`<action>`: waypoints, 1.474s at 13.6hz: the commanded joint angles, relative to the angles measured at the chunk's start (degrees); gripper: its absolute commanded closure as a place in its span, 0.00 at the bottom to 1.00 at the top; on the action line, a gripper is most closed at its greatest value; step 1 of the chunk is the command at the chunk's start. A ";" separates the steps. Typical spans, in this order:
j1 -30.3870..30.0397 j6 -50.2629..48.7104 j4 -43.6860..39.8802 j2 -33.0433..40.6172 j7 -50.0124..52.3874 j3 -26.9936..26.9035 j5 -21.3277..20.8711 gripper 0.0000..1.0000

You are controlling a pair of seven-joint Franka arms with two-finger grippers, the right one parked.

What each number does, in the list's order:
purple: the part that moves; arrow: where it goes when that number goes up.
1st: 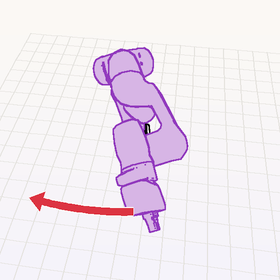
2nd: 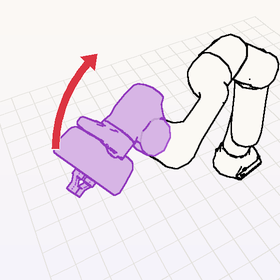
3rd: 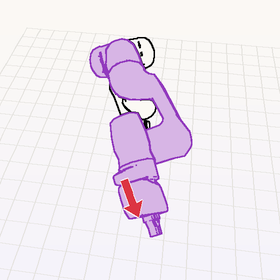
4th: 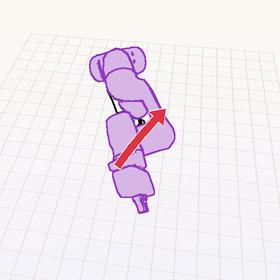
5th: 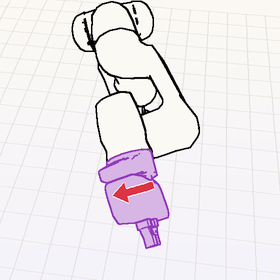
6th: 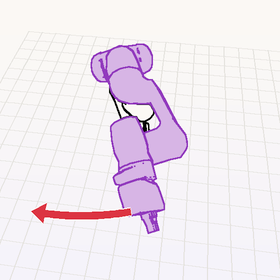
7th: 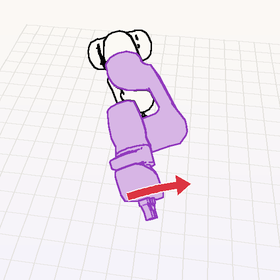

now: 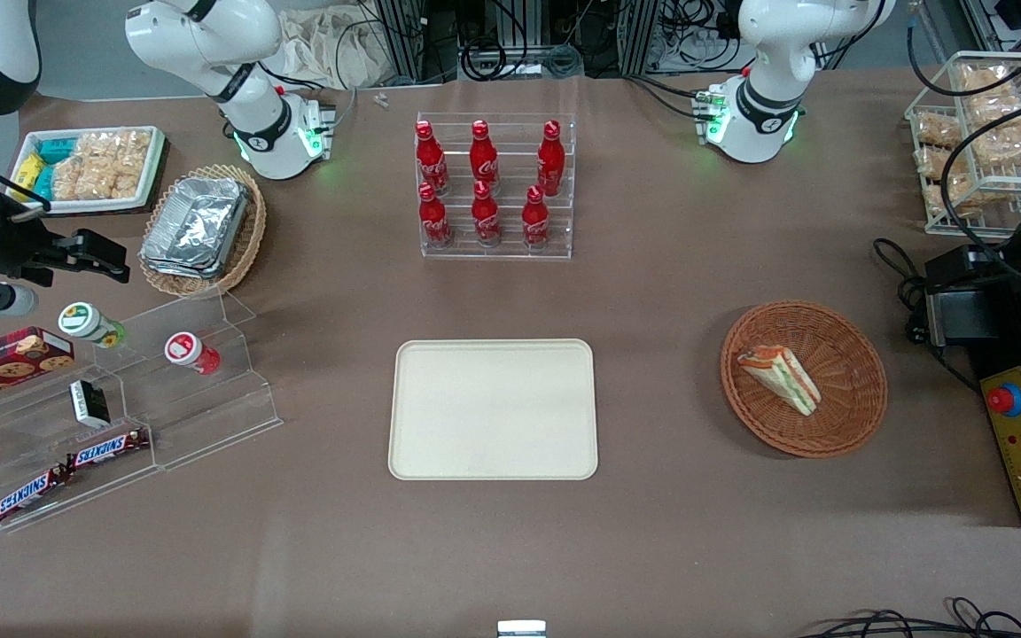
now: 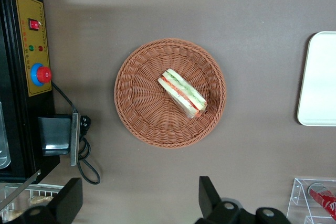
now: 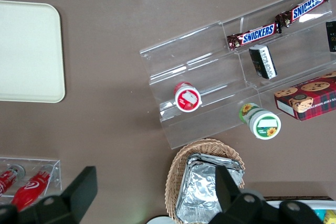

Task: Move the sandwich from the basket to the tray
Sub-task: 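Move the left gripper over the wicker basket toward the sandwich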

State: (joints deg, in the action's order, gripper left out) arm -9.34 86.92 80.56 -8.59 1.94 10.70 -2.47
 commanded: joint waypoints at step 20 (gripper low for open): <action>0.46 38.24 33.16 -1.95 35.41 0.64 3.53 0.01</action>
State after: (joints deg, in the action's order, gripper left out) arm -9.11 123.17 111.20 -10.35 34.04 11.32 1.06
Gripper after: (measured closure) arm 0.013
